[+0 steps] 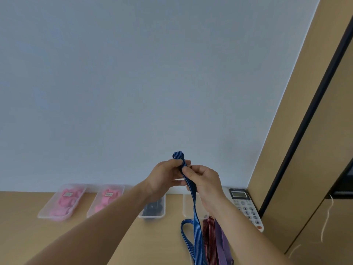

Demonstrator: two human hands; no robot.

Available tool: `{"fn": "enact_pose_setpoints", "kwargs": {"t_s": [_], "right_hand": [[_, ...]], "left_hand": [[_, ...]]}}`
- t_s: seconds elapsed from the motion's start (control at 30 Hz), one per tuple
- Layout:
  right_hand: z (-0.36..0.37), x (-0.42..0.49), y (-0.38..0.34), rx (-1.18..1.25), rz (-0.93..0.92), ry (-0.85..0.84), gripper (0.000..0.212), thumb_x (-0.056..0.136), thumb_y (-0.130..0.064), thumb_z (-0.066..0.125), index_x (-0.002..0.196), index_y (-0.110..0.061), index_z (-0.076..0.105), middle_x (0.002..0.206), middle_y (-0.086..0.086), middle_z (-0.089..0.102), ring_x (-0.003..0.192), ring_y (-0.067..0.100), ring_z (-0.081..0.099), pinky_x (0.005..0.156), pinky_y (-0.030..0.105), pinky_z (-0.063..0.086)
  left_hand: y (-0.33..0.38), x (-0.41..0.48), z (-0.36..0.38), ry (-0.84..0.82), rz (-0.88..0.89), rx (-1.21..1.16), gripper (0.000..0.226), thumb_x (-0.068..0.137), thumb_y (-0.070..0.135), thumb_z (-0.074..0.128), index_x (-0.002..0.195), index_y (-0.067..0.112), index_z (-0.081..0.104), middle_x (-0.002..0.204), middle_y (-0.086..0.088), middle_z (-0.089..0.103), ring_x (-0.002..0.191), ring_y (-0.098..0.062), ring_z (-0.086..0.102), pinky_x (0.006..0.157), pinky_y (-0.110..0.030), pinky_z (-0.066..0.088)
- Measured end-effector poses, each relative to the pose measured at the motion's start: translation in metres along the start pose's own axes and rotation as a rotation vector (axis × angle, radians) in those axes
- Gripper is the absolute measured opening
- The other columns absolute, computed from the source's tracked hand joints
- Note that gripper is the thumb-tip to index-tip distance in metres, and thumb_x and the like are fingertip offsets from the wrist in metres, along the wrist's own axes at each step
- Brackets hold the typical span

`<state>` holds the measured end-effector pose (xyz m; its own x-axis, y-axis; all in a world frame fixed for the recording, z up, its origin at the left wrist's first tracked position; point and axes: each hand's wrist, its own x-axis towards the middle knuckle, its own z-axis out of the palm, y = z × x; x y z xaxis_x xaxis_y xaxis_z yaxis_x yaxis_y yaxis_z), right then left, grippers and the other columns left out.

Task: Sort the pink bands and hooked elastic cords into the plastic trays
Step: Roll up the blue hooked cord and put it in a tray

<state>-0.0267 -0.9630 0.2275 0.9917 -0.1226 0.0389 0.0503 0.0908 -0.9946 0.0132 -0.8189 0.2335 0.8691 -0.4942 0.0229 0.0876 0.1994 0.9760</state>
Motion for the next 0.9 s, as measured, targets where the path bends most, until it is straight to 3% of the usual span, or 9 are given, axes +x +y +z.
{"fn": "enact_pose_setpoints", "kwargs": {"t_s": [0.17, 0.27, 0.4, 0.53, 0.7, 0.9], "right_hand": [[-0.004, 0.0, 0.002, -0.132, 0.011, 0.017, 0.021, 0.08, -0.031, 0.079, 0.074, -0.012, 0.071, 0.069, 0.007, 0.074, 0.049, 0.012, 0.062, 0.046, 0.019, 0.046], [-0.006, 0.001, 0.003, -0.136, 0.053, -0.026, 0.03, 0.083, -0.036, 0.075, 0.07, -0.011, 0.066, 0.065, 0.008, 0.071, 0.046, 0.013, 0.054, 0.045, 0.022, 0.043], [-0.01, 0.004, 0.003, -0.037, 0.05, -0.138, 0.025, 0.091, -0.027, 0.068, 0.069, -0.016, 0.069, 0.069, 0.01, 0.069, 0.047, 0.015, 0.051, 0.047, 0.025, 0.039], [-0.008, 0.006, 0.005, -0.057, 0.001, -0.111, 0.027, 0.089, -0.024, 0.07, 0.062, -0.025, 0.068, 0.068, 0.009, 0.068, 0.046, 0.014, 0.048, 0.045, 0.023, 0.037], [-0.004, 0.008, 0.011, -0.103, -0.055, -0.006, 0.023, 0.088, -0.024, 0.071, 0.066, -0.024, 0.067, 0.057, 0.002, 0.062, 0.048, 0.014, 0.05, 0.044, 0.022, 0.039], [-0.004, 0.011, 0.012, -0.124, 0.041, 0.036, 0.021, 0.089, -0.026, 0.07, 0.077, -0.01, 0.067, 0.067, 0.004, 0.071, 0.045, 0.015, 0.047, 0.042, 0.022, 0.036]], "left_hand": [[0.008, -0.002, -0.009, -0.031, 0.023, 0.099, 0.029, 0.103, 0.019, 0.046, 0.12, 0.001, 0.06, 0.116, -0.013, 0.071, 0.107, -0.032, 0.067, 0.089, -0.04, 0.054], [0.015, -0.004, -0.013, -0.075, -0.008, 0.164, 0.029, 0.104, 0.022, 0.044, 0.122, 0.004, 0.058, 0.119, -0.009, 0.07, 0.106, -0.027, 0.068, 0.085, -0.035, 0.053], [0.019, -0.003, -0.019, -0.077, -0.022, 0.142, 0.03, 0.105, 0.023, 0.041, 0.124, 0.005, 0.056, 0.121, -0.009, 0.07, 0.108, -0.026, 0.068, 0.082, -0.034, 0.054], [0.017, -0.004, -0.017, -0.063, -0.035, 0.243, 0.027, 0.103, 0.028, 0.048, 0.116, 0.008, 0.059, 0.108, -0.009, 0.073, 0.101, -0.025, 0.07, 0.077, -0.031, 0.055], [0.008, 0.0, -0.011, 0.158, 0.003, 0.364, 0.023, 0.096, 0.03, 0.06, 0.096, 0.008, 0.068, 0.087, -0.006, 0.077, 0.081, -0.02, 0.074, 0.064, -0.027, 0.054], [0.007, 0.006, -0.01, 0.18, 0.138, 0.54, 0.017, 0.099, 0.016, 0.053, 0.102, 0.017, 0.07, 0.08, -0.002, 0.077, 0.078, -0.013, 0.073, 0.061, -0.02, 0.051]]}}
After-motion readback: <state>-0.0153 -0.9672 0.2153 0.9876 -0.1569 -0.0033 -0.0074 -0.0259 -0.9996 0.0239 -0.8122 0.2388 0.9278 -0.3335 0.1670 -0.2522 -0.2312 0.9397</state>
